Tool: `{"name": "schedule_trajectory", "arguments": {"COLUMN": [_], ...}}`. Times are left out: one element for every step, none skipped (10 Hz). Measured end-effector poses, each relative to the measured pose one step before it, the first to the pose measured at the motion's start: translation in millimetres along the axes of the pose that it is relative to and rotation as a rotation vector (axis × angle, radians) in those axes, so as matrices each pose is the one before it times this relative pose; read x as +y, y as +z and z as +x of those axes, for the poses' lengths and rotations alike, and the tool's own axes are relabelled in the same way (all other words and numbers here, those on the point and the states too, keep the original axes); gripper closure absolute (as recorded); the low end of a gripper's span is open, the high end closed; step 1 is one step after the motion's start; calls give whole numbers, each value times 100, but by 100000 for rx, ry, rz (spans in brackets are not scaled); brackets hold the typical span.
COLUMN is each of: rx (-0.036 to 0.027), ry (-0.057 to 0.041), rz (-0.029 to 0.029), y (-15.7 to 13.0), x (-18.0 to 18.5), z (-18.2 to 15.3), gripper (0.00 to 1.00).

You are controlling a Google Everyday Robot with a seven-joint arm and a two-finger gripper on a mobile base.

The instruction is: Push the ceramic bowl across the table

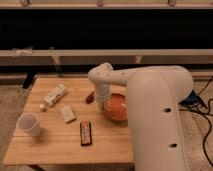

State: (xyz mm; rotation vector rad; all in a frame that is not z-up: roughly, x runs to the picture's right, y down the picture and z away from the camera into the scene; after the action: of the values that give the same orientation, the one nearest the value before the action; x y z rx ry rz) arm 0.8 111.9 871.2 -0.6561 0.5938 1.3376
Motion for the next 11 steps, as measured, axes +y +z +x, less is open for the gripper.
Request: {"name": "schedule_trajectory", "arguments": {"rx": [-252,-294,-355,-444,-329,-354,-1064,-1073,-1413,-2226,-1071], "ry": [1847,680,-381,-1270,-1194,-2074,-1371,-916,-975,-1375,-610], "rz": [1303,1094,210,-180,-174,-462,-402,220,2,-170,383], "y": [55,155,185,142,-25,-44,-432,-713,-895,-1653,-1211], "x": [-1758,-915,-90,484,468,847,468,73,161,310,-145], "z": [-1042,-914,-691,-639,-277,-97,-90,-21,-131,-301,-208], "gripper": [21,20,20,20,20,20,20,20,20,20,20]}}
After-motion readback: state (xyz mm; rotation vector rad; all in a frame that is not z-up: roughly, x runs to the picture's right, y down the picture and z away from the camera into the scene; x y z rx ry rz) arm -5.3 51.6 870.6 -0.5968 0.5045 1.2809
